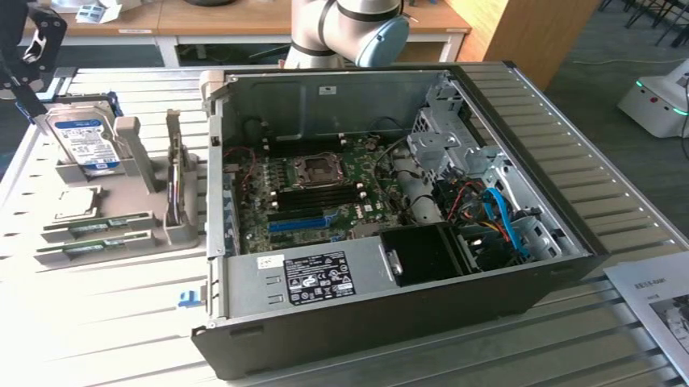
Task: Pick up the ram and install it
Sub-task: 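Pick up the ram and move it above insertion slot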
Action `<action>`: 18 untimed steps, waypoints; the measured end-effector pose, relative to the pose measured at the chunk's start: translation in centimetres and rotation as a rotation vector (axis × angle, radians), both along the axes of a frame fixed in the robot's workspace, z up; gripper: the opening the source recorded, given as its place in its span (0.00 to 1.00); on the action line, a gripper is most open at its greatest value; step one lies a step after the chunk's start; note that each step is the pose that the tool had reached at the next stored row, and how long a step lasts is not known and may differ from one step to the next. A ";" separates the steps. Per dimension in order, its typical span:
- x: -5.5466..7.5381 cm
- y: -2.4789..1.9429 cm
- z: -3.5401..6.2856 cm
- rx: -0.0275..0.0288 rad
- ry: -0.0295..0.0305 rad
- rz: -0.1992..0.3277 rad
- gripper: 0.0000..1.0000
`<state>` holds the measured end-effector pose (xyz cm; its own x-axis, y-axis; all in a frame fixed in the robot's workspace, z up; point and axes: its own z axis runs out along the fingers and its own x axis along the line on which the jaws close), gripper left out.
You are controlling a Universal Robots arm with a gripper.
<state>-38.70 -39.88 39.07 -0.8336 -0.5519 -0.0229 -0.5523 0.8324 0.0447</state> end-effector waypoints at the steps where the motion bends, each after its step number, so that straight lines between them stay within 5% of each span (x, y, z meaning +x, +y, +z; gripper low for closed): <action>1: 0.0 0.00 0.00 0.0000 0.0000 0.016 0.13; 18: 0.0 0.00 -0.01 0.0000 0.0000 0.277 0.13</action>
<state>-38.70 -39.89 39.06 -0.6508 -0.7589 -0.0230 -0.7590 0.6495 0.0447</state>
